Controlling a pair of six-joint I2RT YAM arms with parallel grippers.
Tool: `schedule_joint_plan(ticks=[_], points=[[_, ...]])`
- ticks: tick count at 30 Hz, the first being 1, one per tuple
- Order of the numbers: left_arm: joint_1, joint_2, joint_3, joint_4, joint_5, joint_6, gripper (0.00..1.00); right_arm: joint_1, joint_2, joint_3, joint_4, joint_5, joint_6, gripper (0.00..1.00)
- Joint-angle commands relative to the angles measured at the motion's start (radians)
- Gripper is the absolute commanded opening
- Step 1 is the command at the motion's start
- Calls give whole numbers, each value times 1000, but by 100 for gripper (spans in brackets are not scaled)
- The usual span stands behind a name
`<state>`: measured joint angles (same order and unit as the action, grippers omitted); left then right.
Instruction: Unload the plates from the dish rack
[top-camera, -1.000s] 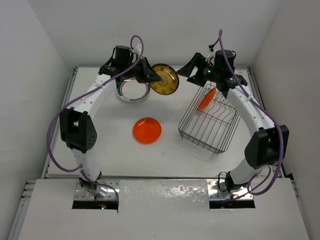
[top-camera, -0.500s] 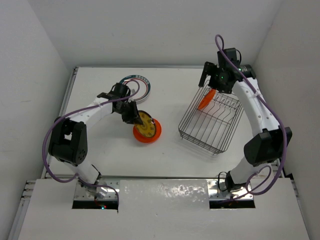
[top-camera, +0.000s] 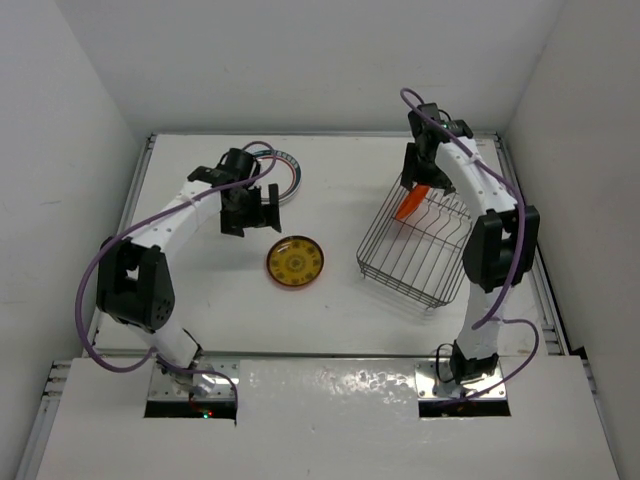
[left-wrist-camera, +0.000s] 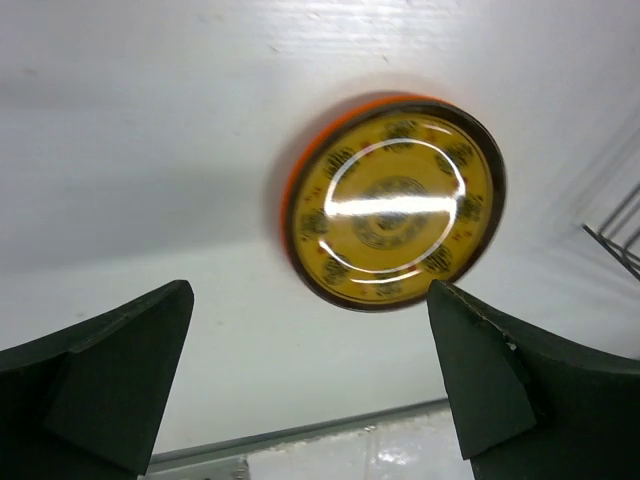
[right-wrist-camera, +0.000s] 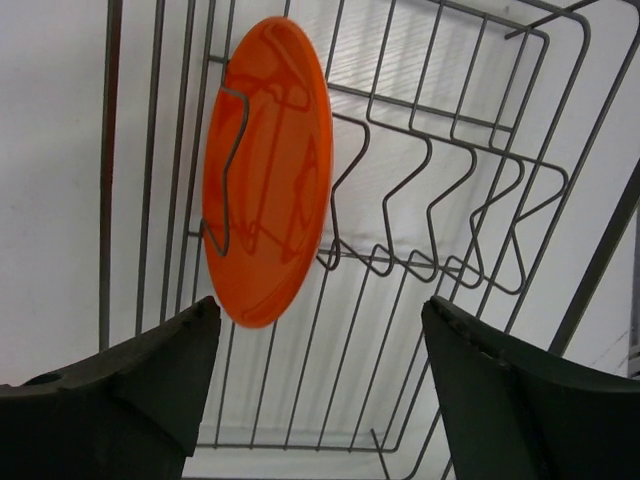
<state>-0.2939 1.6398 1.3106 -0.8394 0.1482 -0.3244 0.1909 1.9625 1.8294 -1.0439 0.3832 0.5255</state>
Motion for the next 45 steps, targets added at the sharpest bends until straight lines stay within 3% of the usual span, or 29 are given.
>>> schedule_joint_plan(ticks=[1, 2, 3, 6, 9, 10, 12, 18, 21, 24, 26, 30, 33, 34, 35, 37, 38, 41, 42, 43, 45], points=[[-5, -46, 82, -96, -179, 48, 100, -7, 30, 53, 14, 71, 21, 77], [-5, -54, 91, -107, -194, 54, 100, -7, 45, 54, 36, 85, 24, 62], [-5, -61, 113, -113, -200, 58, 100, -7, 53, 59, 39, 97, 30, 52], [-5, -83, 139, -133, -211, 67, 100, -13, 96, 82, 38, 111, 36, 35], [-5, -94, 136, -133, -203, 67, 100, -16, 122, 96, 27, 112, 50, 27], [-5, -92, 138, -133, -203, 68, 100, -15, 124, 96, 28, 115, 56, 14], [-5, -89, 148, -136, -206, 68, 100, -15, 121, 103, 24, 141, 77, 2], [-5, -46, 242, -153, -196, 65, 100, -45, 153, 235, -86, 236, 136, 0], [-5, -17, 373, -170, -191, 51, 100, -77, 158, 376, -154, 243, 142, 0], [-4, 12, 473, -161, -152, 32, 100, -79, 87, 400, -180, 243, 116, 0], [-4, 12, 544, -74, -49, 13, 100, -77, 21, 357, -186, 235, 97, 0], [1, 6, 509, 205, 415, -88, 100, -33, -232, 115, -18, 166, -36, 0], [-7, 64, 475, 420, 600, -227, 100, -10, -431, -133, 204, -187, -97, 0], [-8, 81, 478, 445, 606, -254, 100, -13, -459, -192, 273, -456, -85, 0], [-10, 100, 481, 447, 614, -257, 100, -11, -482, -246, 441, -583, -17, 0], [-10, 144, 495, 403, 610, -246, 98, -2, -530, -407, 621, -845, 98, 0], [-10, 162, 515, 366, 588, -231, 96, 14, -539, -488, 792, -886, 204, 0], [-10, 202, 513, 274, 541, -177, 79, 31, -534, -530, 959, -943, 315, 0], [-10, 206, 506, 263, 530, -168, 67, 41, -525, -524, 970, -948, 329, 0], [-10, 204, 494, 269, 531, -160, 63, 48, -504, -516, 995, -963, 352, 0], [-10, 192, 443, 313, 551, -177, 38, 67, -481, -492, 995, -965, 364, 0]])
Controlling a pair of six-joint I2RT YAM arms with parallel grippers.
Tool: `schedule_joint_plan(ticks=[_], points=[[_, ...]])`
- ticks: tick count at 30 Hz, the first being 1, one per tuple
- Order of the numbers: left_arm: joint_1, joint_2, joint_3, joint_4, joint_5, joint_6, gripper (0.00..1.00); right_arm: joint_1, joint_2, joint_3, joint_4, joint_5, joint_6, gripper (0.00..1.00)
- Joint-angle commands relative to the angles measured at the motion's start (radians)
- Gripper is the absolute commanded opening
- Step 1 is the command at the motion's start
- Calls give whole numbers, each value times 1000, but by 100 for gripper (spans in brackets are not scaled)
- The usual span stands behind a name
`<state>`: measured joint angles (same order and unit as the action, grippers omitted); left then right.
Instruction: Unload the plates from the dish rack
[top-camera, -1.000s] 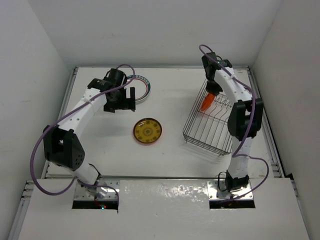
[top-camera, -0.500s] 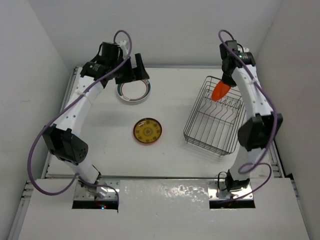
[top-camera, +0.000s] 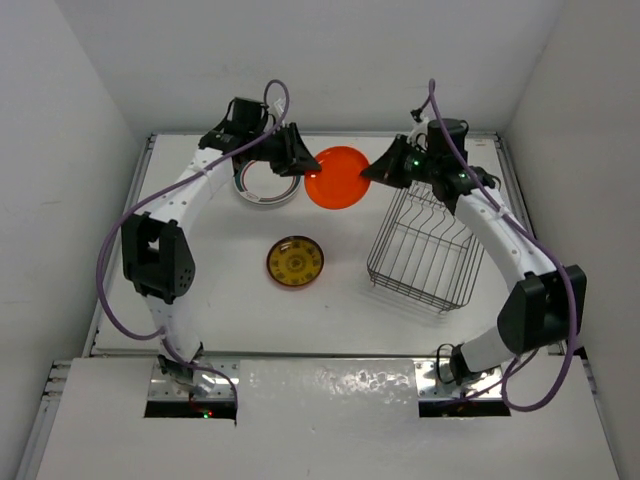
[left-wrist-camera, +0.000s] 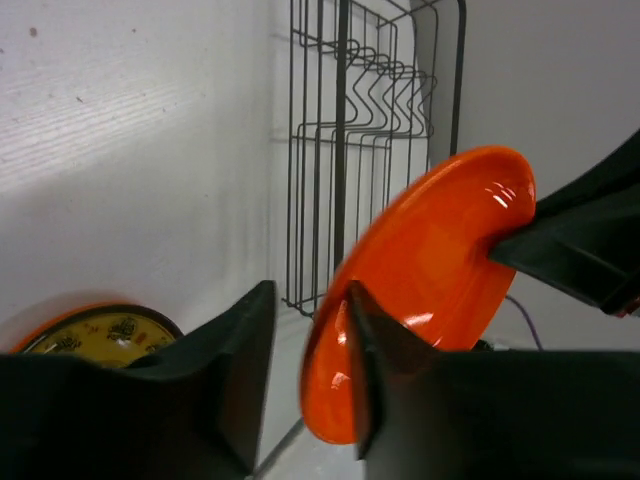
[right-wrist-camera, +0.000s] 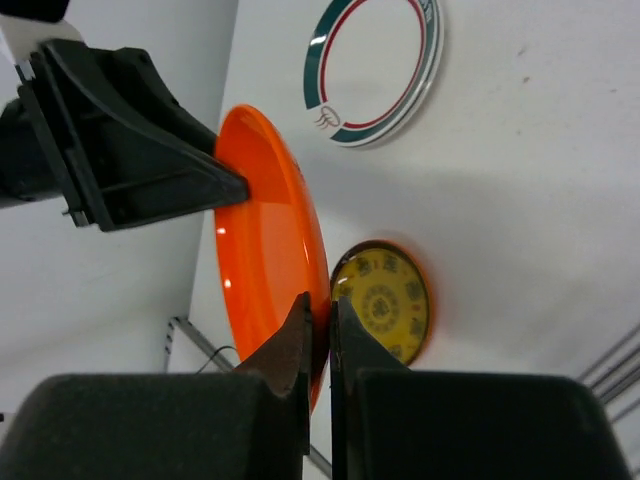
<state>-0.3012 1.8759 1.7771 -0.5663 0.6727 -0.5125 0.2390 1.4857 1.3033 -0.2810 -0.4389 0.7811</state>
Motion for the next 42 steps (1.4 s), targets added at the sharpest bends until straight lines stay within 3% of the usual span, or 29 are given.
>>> schedule_joint_plan(ticks=[1, 2, 3, 5, 7, 9, 10, 12, 15, 21, 22, 24, 25, 27, 32, 34, 38, 42], points=[[-3, -47, -47, 54, 39, 8, 26, 22, 8, 31, 247, -138, 121, 0], [-1, -50, -54, 62, 45, 3, 7, 23, 11, 28, 249, -129, 125, 0], [-1, -49, -59, 60, 45, 2, 1, 23, 15, 25, 246, -118, 127, 0], [5, -52, -74, 52, 30, 6, 0, 23, 31, 28, 198, -86, 101, 0], [13, -69, -100, 4, -46, 15, 0, 23, 39, 31, 73, -52, 51, 50], [19, -104, -139, -56, -102, 38, 0, 19, 35, 42, -50, 31, -2, 59], [19, -125, -204, -67, -161, 46, 0, 19, 31, 48, -104, 70, -38, 69], [19, -214, -295, -60, -212, 58, 0, 19, 21, 63, -259, 193, -86, 99], [17, -334, -470, -60, -306, 94, 0, 17, -16, 90, -394, 358, -178, 99], [20, -422, -723, -32, -360, 132, 0, 3, -105, 24, -464, 381, -261, 99], [20, -422, -738, -23, -370, 128, 5, 3, -114, 16, -472, 381, -267, 99], [24, -419, -754, 0, -363, 121, 26, 3, -131, 11, -487, 370, -278, 99], [22, -417, -755, 2, -380, 120, 48, 3, -151, 10, -494, 359, -289, 99], [27, -419, -740, 5, -413, 118, 68, 2, -179, 20, -526, 358, -315, 99], [66, -419, -658, -84, -511, 126, 85, 2, -246, 45, -612, 382, -352, 99], [74, -429, -570, -142, -633, 137, 90, 2, -296, 48, -661, 408, -368, 99], [77, -504, -417, -291, -887, 134, 96, 0, -395, 83, -789, 633, -463, 99], [83, -664, -407, -311, -1132, 71, 100, 2, -484, 142, -903, 868, -525, 99]])
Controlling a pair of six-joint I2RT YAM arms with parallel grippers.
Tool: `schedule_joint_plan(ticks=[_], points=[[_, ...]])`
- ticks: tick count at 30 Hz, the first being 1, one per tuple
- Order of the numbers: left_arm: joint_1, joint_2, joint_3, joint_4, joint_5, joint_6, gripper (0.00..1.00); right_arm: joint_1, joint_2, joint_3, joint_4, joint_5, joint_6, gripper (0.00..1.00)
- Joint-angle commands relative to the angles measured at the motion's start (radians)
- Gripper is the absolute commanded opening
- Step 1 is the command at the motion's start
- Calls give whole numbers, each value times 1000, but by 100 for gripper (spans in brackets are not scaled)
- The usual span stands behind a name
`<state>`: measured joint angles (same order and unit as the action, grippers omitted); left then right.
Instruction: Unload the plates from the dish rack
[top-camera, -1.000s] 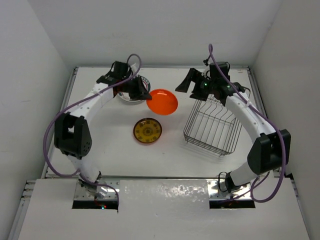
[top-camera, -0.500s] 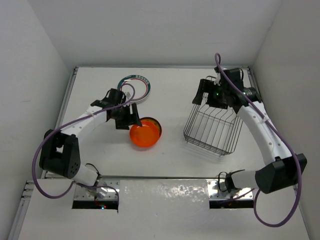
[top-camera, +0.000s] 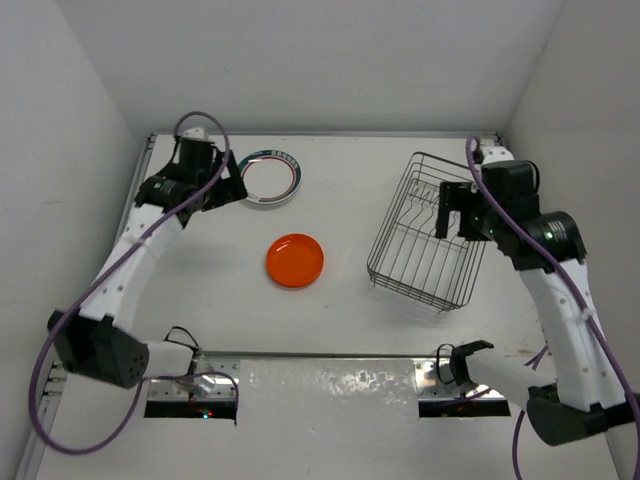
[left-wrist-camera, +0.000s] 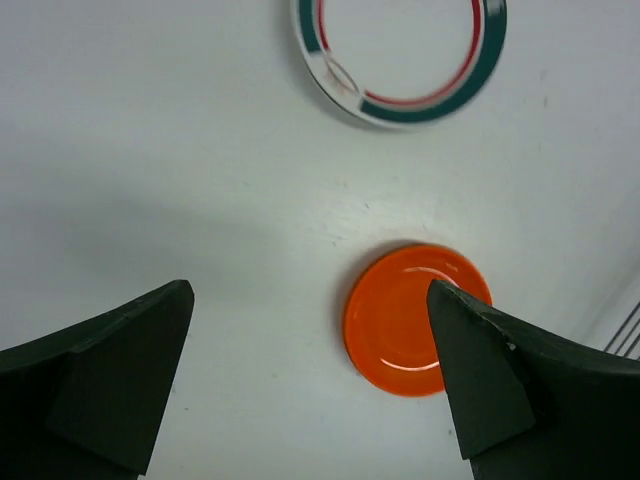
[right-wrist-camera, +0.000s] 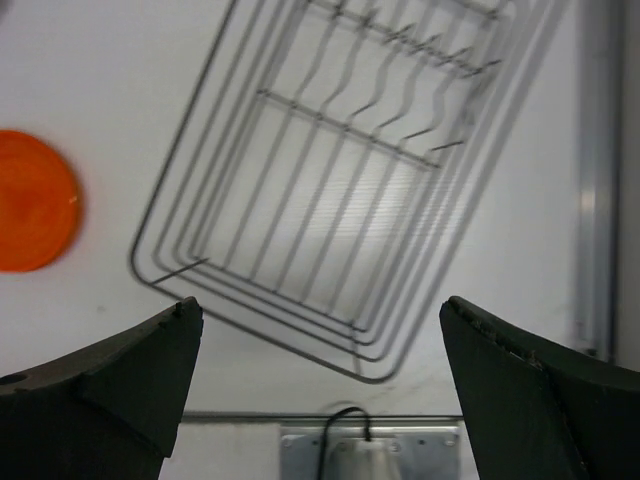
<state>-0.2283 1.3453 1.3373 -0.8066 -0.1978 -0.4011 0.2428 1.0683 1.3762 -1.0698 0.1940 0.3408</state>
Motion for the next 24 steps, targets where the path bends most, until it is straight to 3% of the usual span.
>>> schedule_joint_plan(ticks=[1, 6, 11, 18, 24], points=[[10, -211, 16, -62, -300, -79, 100, -2, -85, 73, -131, 273, -88, 99], [9, -470, -136, -48, -448, -136, 100, -2, -221, 96, -189, 302, -106, 99], [-6, -587, -144, -230, -555, -157, 100, 4, -306, 136, -252, 306, -135, 99], [-14, -750, -191, -324, -534, -133, 100, 3, -356, 64, -295, 311, -109, 99], [-14, -770, -176, -296, -512, -78, 100, 3, -372, 8, -279, 300, -89, 99]])
